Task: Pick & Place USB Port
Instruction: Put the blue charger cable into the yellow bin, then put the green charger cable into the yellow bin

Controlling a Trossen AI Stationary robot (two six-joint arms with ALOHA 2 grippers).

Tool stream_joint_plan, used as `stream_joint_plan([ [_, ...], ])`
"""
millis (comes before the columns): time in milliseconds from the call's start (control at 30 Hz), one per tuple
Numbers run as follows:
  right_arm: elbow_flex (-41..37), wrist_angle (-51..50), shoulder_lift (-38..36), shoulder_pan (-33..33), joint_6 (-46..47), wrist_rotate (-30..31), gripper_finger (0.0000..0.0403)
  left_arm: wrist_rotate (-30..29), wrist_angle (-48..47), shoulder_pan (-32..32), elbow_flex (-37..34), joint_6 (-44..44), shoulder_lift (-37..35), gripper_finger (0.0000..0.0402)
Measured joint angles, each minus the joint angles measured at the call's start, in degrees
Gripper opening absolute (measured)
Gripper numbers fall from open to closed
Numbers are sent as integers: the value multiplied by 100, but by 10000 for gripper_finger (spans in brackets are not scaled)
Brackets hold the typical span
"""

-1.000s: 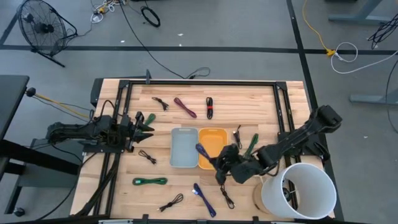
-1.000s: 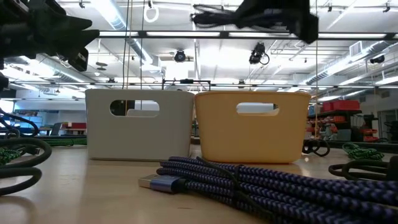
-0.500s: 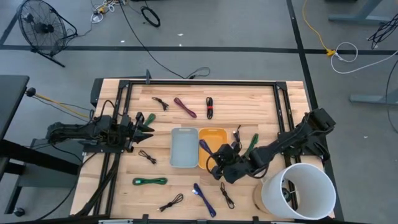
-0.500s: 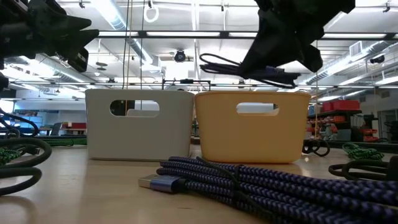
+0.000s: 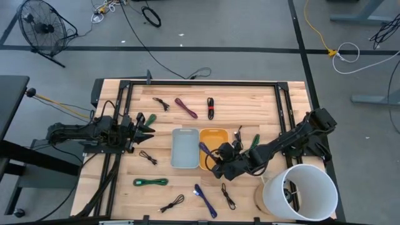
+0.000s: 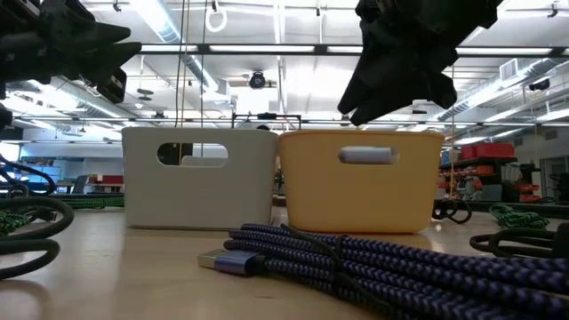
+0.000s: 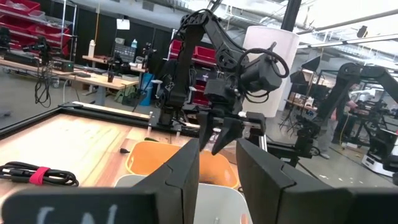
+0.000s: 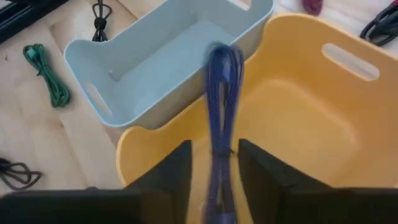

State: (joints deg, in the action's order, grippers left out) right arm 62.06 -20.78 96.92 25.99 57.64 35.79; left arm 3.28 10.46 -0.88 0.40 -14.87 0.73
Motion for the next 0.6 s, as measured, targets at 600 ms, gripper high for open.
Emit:
stream_joint_plan([
  [600,0,-1873,-1062,-448,-191,-749,130,1,-3,0,0,-2,0,110],
])
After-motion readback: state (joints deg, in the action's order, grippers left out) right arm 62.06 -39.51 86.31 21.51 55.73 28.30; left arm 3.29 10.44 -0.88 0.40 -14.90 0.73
